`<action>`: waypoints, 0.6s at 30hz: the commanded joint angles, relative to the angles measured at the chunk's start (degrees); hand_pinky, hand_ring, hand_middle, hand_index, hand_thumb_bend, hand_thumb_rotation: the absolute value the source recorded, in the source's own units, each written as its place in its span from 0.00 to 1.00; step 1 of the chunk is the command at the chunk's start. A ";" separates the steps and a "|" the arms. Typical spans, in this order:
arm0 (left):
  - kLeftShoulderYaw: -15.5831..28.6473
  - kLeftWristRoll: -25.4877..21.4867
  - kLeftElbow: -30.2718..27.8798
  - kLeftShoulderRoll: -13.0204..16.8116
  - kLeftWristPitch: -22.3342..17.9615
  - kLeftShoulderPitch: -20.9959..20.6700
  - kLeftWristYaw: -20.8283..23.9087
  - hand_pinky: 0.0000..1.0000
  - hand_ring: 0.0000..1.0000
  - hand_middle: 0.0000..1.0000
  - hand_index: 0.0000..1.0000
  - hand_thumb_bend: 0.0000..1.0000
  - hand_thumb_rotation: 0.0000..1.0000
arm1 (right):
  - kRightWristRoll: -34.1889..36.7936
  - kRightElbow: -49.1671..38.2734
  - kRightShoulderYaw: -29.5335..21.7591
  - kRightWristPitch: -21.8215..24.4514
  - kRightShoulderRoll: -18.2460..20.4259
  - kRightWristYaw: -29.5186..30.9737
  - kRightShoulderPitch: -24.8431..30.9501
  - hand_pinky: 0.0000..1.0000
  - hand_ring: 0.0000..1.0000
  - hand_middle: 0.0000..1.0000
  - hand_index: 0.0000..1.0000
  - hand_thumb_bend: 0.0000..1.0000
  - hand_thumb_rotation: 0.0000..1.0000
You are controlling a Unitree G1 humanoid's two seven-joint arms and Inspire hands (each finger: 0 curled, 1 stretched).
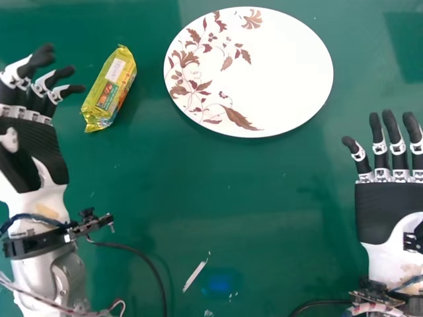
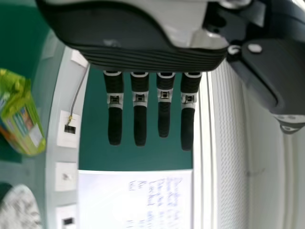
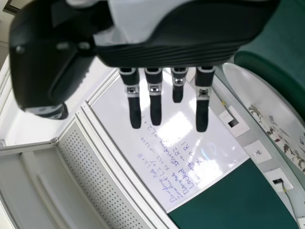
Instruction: Pick up biscuit and place it in the plate
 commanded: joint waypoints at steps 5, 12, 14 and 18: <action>4.21 8.27 -1.88 4.33 2.48 -2.43 1.04 0.56 0.67 0.80 0.62 1.00 0.61 | 0.01 1.40 -0.04 -0.51 0.70 0.61 0.33 0.66 0.81 0.83 0.80 0.81 0.27; 6.50 15.06 -1.29 8.67 1.70 -4.74 1.06 0.56 0.67 0.80 0.61 1.00 0.63 | -1.06 1.29 -0.24 -0.96 0.80 0.03 0.15 0.63 0.80 0.84 0.81 0.86 0.21; 6.92 15.80 -0.91 9.20 1.18 -5.56 1.49 0.57 0.67 0.81 0.61 1.00 0.63 | -0.91 1.28 -0.25 -0.95 0.91 -0.03 0.06 0.64 0.79 0.83 0.81 0.86 0.21; 7.91 17.59 -1.81 9.58 2.22 -6.48 2.19 0.58 0.68 0.81 0.62 1.00 0.63 | -0.40 1.81 -0.46 -1.08 0.80 0.52 -0.38 0.65 0.81 0.85 0.82 0.88 0.21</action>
